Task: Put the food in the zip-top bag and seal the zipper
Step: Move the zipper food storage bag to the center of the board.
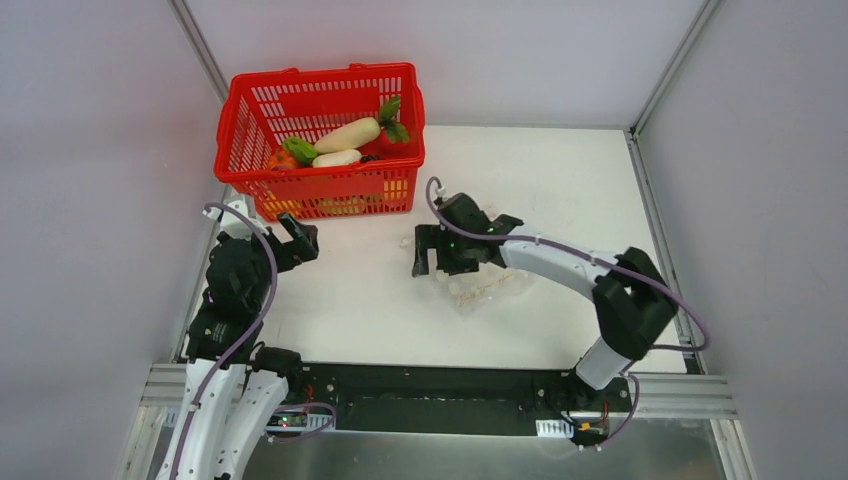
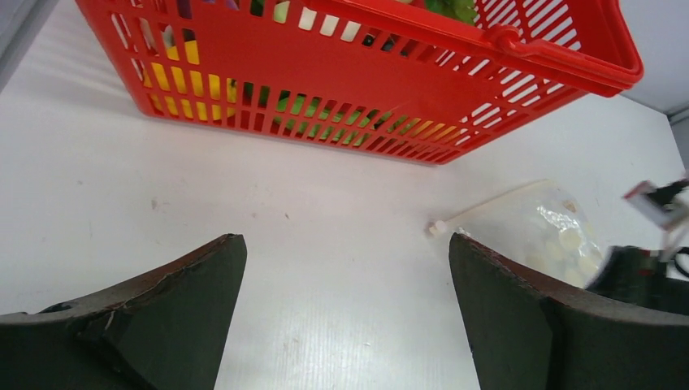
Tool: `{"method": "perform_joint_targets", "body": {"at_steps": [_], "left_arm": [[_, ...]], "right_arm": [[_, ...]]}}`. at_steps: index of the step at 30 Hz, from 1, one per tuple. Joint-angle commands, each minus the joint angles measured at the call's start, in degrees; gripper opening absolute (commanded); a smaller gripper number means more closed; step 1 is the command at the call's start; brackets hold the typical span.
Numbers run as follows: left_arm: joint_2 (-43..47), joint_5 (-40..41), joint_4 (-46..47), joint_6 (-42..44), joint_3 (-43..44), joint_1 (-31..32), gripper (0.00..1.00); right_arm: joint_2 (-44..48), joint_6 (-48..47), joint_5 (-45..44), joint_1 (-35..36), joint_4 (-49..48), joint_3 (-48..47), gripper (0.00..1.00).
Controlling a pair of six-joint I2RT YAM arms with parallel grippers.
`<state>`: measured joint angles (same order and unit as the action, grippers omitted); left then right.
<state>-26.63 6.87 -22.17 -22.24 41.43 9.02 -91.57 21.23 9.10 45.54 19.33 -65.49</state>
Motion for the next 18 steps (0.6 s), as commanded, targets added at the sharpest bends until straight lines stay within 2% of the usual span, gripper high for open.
{"method": "perform_joint_targets", "body": {"at_steps": [1, 4, 7, 11, 16, 18], "left_arm": [[-1.3, -6.5, 2.7, -0.1, 3.0, 0.0, 1.00], [-2.7, -9.7, 4.0, 1.0, 3.5, 0.0, 1.00], [-3.2, -13.7, 6.8, 3.3, 2.9, 0.1, 1.00], [-5.3, -16.3, 12.8, 8.3, 3.6, 0.1, 1.00], [-18.5, -21.2, 10.7, 21.0, 18.3, 0.1, 1.00], [-25.8, -20.5, 8.3, 27.4, 24.7, 0.0, 1.00]], "right_arm": [[-4.1, -2.9, -13.0, 1.7, 4.5, -0.3, 0.98], [0.9, -1.3, -23.2, 1.6, 7.5, 4.3, 0.97], [13.0, -1.2, -26.2, -0.5, 4.9, 13.2, 1.00], [22.0, 0.5, -23.3, -7.4, 5.1, 16.5, 1.00], [29.4, 0.7, -13.9, -8.2, -2.9, 17.7, 1.00], [29.9, 2.1, -10.1, -8.2, -4.0, 17.6, 1.00]]}}
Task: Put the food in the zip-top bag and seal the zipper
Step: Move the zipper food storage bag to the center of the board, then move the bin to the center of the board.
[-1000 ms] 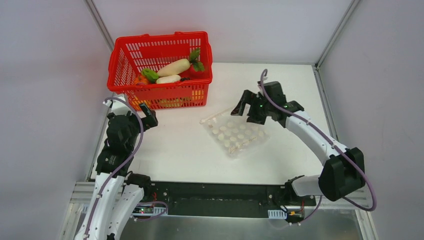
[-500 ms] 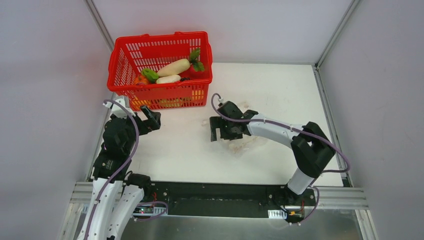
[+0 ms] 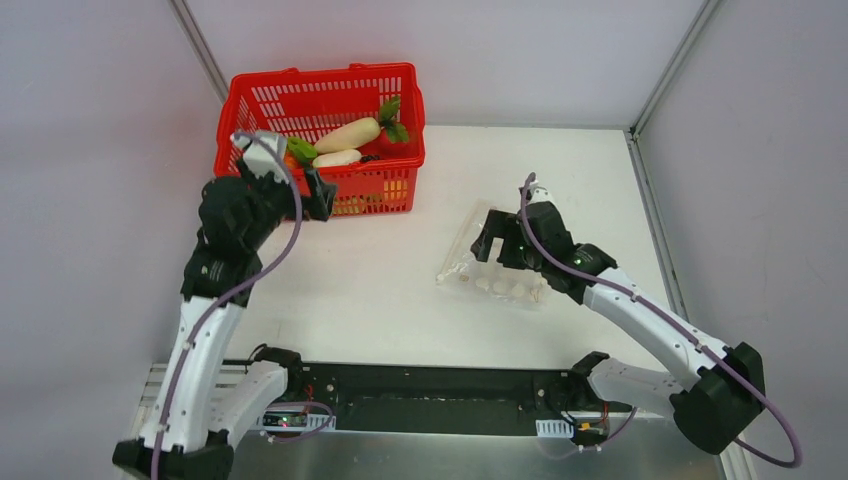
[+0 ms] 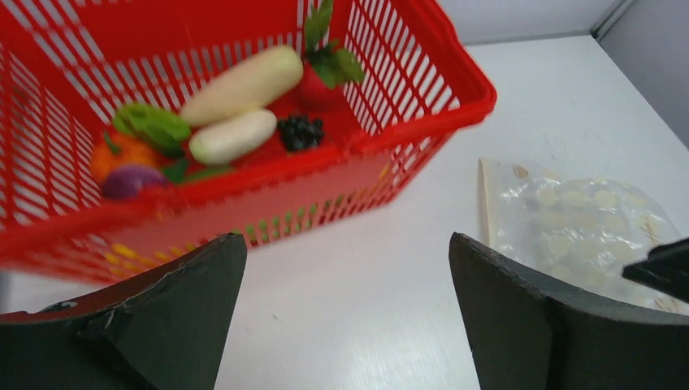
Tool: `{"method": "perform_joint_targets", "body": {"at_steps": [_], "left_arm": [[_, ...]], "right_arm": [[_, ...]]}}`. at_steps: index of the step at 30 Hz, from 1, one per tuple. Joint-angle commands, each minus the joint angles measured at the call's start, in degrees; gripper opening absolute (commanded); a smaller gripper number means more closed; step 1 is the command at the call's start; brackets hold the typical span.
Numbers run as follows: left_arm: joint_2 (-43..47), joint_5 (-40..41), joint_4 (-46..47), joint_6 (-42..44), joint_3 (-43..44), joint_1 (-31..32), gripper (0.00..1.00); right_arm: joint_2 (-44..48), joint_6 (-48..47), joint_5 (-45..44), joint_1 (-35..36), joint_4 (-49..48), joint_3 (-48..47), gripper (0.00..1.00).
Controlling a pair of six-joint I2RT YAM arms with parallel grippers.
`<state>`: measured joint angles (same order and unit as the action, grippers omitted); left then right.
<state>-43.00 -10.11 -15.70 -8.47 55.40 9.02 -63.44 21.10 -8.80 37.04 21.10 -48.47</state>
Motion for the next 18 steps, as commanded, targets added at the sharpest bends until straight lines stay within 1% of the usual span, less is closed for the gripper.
{"method": "perform_joint_targets", "body": {"at_steps": [1, 2, 3, 4, 8, 10, 12, 14, 16, 18], "left_arm": [[-12.6, -2.1, 0.7, 15.5, 13.8, 0.0, 1.00], [-15.9, -1.8, -0.3, 16.9, 16.5, -0.3, 1.00], [-20.0, -3.7, -1.3, 18.0, 18.8, -1.4, 1.00], [-22.9, -7.2, -2.6, 19.1, 21.3, -2.3, 1.00], [-35.5, -14.1, -14.5, 24.0, 32.4, -3.7, 1.00], [-39.5, -17.4, -17.6, 24.5, 35.6, -4.3, 1.00], [-42.3, -20.8, -20.7, 25.1, 37.4, -4.8, 1.00], [-44.0, -22.5, -25.6, 26.0, 39.1, -4.8, 1.00], [-43.9, -24.8, -28.7, 27.7, 38.5, -4.8, 1.00], [-43.1, -25.5, -30.1, 29.0, 36.5, -4.8, 1.00]], "right_arm": [[1.7, 3.1, 8.2, 0.3, -5.7, 0.4, 1.00], [1.5, 3.9, 10.8, 0.3, -5.5, 0.5, 1.00], [1.5, 4.6, 11.9, 0.4, -5.4, 0.6, 1.00], [1.6, 5.4, 12.4, 0.4, -5.2, 1.0, 1.00], [3.2, 6.7, 14.7, 0.4, -6.0, 3.3, 1.00], [3.6, 6.6, 15.3, 0.4, -5.6, 3.7, 1.00], [4.0, 6.6, 15.8, 0.3, -4.8, 3.8, 1.00], [4.3, 6.4, 16.0, 0.3, -4.3, 3.9, 1.00], [4.5, 6.2, 16.0, 0.4, -4.0, 4.3, 1.00], [4.6, 6.2, 15.8, 0.3, -4.0, 4.7, 1.00]]}}
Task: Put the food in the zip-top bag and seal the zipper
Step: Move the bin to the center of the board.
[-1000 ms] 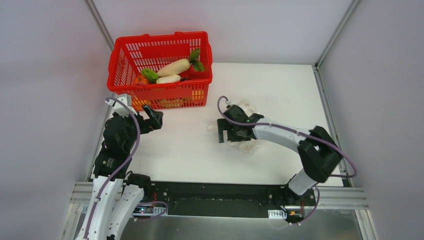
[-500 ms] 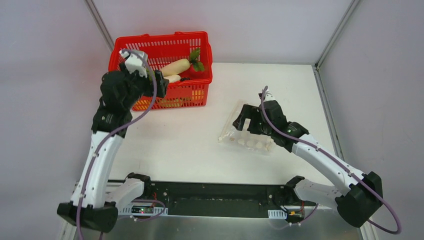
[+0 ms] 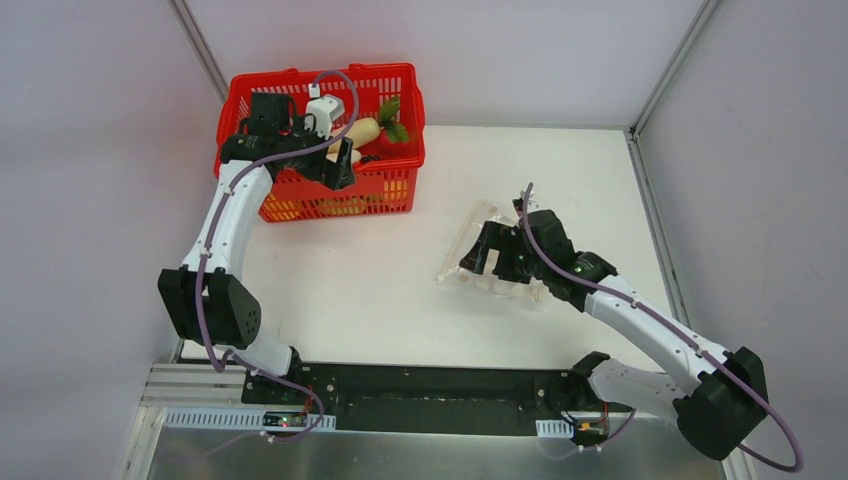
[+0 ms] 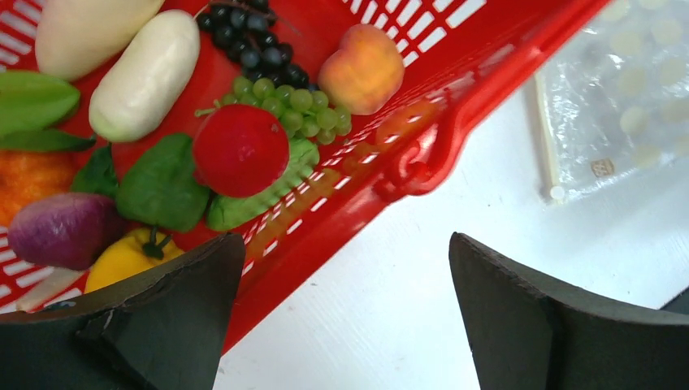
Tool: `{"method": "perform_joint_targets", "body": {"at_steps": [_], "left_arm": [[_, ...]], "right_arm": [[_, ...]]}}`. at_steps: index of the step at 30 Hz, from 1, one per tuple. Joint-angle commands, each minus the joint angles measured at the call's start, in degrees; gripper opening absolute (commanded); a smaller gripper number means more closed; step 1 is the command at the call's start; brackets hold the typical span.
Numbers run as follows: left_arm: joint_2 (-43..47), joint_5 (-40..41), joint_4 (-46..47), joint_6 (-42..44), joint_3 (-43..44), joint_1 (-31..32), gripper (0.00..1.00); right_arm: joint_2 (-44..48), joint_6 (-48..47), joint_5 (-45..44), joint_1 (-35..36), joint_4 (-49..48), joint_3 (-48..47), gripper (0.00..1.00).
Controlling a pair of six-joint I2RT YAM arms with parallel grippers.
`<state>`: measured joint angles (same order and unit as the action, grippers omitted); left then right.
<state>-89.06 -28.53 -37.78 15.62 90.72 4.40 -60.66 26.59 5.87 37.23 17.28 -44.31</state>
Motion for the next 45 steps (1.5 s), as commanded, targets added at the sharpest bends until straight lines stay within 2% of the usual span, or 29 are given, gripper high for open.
{"method": "perform_joint_targets", "body": {"at_steps": [1, 4, 8, 10, 15, 20, 24, 29, 31, 34, 37, 40, 43, 45], "left_arm": [[3.4, -7.0, -8.3, 5.7, 0.0, -0.2, 1.00], [3.6, -5.8, -8.3, 6.0, -2.8, -0.2, 1.00], [3.0, -8.6, -9.2, 3.2, -3.6, 0.8, 1.00], [3.9, -8.8, -8.2, 1.2, -5.3, 2.7, 1.00], [7.4, -3.7, -1.4, -4.7, -15.1, 9.7, 0.97], [11.8, -4.2, 11.7, -21.1, -25.6, 13.9, 0.92], [18.1, 2.5, 19.8, -32.0, -31.1, 21.0, 0.93], [23.0, 9.2, 29.6, -45.6, -36.3, 26.0, 0.92], [23.3, 11.9, 31.2, -47.4, -36.6, 28.0, 0.92], [21.5, 11.4, 32.4, -48.9, -34.0, 31.1, 0.92], [17.9, 13.4, 31.3, -48.5, -30.2, 35.5, 0.91], [16.3, 16.6, 28.4, -47.7, -28.5, 37.3, 0.89], [19.2, 23.4, 26.4, -46.8, -29.4, 37.3, 0.90], [23.0, 30.6, 22.5, -45.1, -28.9, 37.3, 0.92]], "right_arm": [[1.7, 0.7, 1.1, 0.1, -0.3, 0.7, 1.00], [0.9, 0.4, 1.5, 0.1, -0.5, 0.8, 1.00], [-0.1, 0.9, 1.1, 0.1, -1.1, 1.0, 1.00], [-0.1, 1.8, -0.3, 0.1, -1.3, 1.3, 1.00], [0.6, 2.1, -5.4, 0.0, -0.9, 1.8, 1.00], [0.5, 2.5, -10.4, -0.3, -0.7, 1.9, 0.98], [0.0, 3.4, -11.5, -0.5, -2.4, 2.4, 0.95], [-4.5, 4.4, -8.5, -0.6, -6.9, 1.5, 0.86], [-8.7, 4.7, -8.4, -0.6, -7.5, -0.2, 0.81], [-14.4, 5.5, -9.5, -0.5, -7.4, -3.8, 0.72], [-19.8, 5.6, -12.7, -0.5, -7.6, -7.4, 0.69], [-24.5, 5.3, -16.0, -0.4, -7.3, -10.8, 0.67], [-28.3, 4.8, -18.5, -0.4, -7.1, -13.1, 0.67], [-30.4, 4.0, -19.6, -0.4, -8.9, -13.2, 0.63]]}}
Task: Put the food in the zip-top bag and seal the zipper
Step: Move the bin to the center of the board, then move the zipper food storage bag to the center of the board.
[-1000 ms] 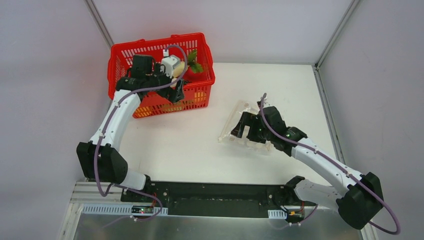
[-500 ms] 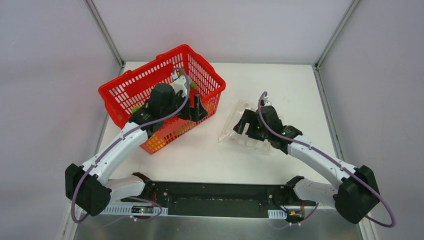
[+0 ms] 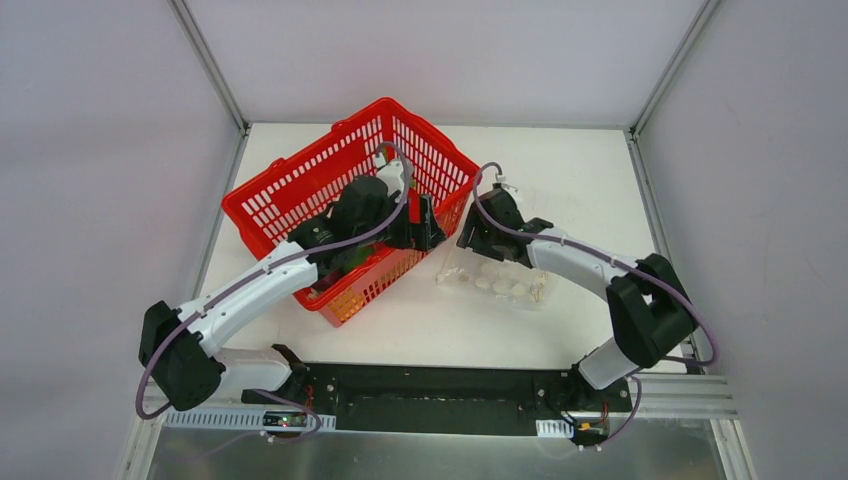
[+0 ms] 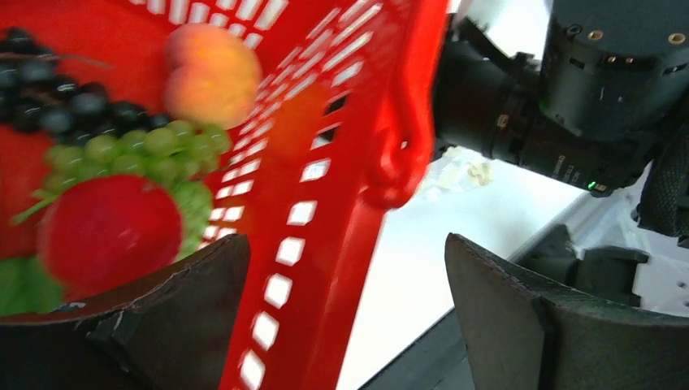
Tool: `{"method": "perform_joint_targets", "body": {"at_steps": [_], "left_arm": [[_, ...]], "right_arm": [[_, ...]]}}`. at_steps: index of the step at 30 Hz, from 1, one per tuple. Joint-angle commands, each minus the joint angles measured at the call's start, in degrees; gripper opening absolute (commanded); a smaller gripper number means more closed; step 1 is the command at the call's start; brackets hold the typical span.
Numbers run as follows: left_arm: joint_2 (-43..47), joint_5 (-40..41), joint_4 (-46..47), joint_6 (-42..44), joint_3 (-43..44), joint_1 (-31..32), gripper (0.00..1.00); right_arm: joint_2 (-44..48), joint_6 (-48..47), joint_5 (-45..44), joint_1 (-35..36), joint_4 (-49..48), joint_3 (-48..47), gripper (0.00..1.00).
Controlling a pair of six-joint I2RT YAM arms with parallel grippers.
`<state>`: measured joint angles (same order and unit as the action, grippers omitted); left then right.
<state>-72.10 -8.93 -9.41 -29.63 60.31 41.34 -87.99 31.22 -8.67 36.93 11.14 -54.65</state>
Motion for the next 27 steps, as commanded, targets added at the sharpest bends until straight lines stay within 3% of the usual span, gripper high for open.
{"method": "perform_joint_targets", "body": {"at_steps": [1, 5, 9, 15, 17, 21, 24, 27], "left_arm": [[7.8, 15.8, -8.2, 0.8, 1.4, 0.3, 0.94], [15.0, 24.4, -13.0, 2.7, 0.5, 0.0, 0.97], [21.7, 25.3, -14.1, 3.5, -1.8, 0.0, 0.99], [27.2, 22.9, -17.6, 4.7, -3.1, 0.0, 0.99], [28.6, 22.6, -18.2, 4.8, -3.7, 0.0, 0.99], [30.5, 21.7, -18.4, 4.8, -5.0, 0.0, 0.99], [31.6, 21.4, -18.9, 4.8, -5.3, 0.0, 0.99], [32.9, 21.3, -18.5, 4.7, -5.6, 0.0, 0.99]], "right_arm": [[-4.5, -1.1, -4.8, -0.1, -4.1, -2.8, 0.60], [-7.8, -4.1, -4.8, 0.5, -7.1, -1.4, 0.61], [-8.2, -8.2, -2.0, 0.6, -8.0, 1.7, 0.60], [5.5, -17.2, 3.5, 0.0, -5.7, 13.2, 0.61], [10.7, -19.8, 11.3, -1.2, -3.6, 14.8, 0.60], [15.1, -20.0, 6.1, -1.9, 4.5, 12.8, 0.54], [14.8, -16.9, 8.1, -1.6, 4.0, 9.8, 0.68], [11.4, -10.0, 2.2, -0.3, 3.3, 6.8, 0.68]]}}
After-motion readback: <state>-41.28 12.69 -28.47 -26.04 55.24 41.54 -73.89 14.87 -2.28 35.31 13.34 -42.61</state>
